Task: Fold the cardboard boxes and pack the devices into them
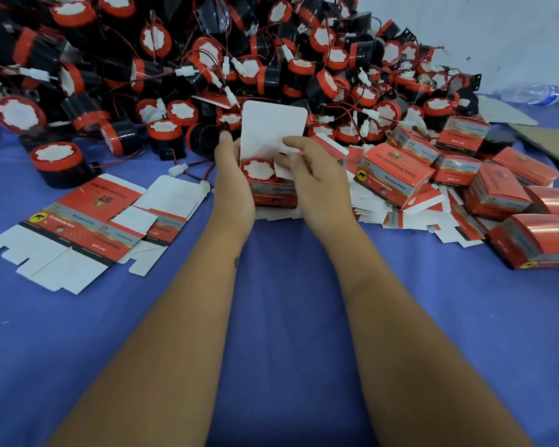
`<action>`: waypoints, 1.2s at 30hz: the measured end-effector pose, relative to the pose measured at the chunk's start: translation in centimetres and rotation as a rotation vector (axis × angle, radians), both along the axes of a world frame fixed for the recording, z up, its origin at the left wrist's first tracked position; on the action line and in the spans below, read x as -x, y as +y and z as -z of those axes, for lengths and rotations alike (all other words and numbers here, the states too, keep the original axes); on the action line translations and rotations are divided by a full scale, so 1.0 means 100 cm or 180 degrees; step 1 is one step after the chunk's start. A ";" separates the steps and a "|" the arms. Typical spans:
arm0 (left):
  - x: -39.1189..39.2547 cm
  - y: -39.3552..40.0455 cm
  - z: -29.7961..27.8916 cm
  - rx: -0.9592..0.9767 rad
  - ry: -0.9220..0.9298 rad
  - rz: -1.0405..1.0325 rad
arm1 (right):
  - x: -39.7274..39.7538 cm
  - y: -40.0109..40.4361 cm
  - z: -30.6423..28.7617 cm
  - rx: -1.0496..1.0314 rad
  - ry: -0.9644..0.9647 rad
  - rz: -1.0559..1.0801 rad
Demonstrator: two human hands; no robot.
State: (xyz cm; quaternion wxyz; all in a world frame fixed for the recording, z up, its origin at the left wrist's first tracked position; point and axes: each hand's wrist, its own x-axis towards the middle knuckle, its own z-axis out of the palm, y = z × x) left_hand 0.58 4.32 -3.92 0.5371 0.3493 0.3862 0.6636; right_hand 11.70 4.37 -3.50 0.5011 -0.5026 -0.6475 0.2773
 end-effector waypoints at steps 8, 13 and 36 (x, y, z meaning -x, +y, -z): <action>0.010 0.007 0.009 -0.0318 0.0965 -0.0217 | 0.004 0.002 0.004 -0.0470 0.0202 0.0461; 0.014 0.006 0.012 -0.0316 0.1039 -0.0660 | -0.005 0.002 0.010 -0.0398 0.0042 0.0004; 0.022 0.003 0.013 -0.0666 0.1454 0.0180 | -0.015 0.010 0.013 -0.0474 -0.0396 -0.0062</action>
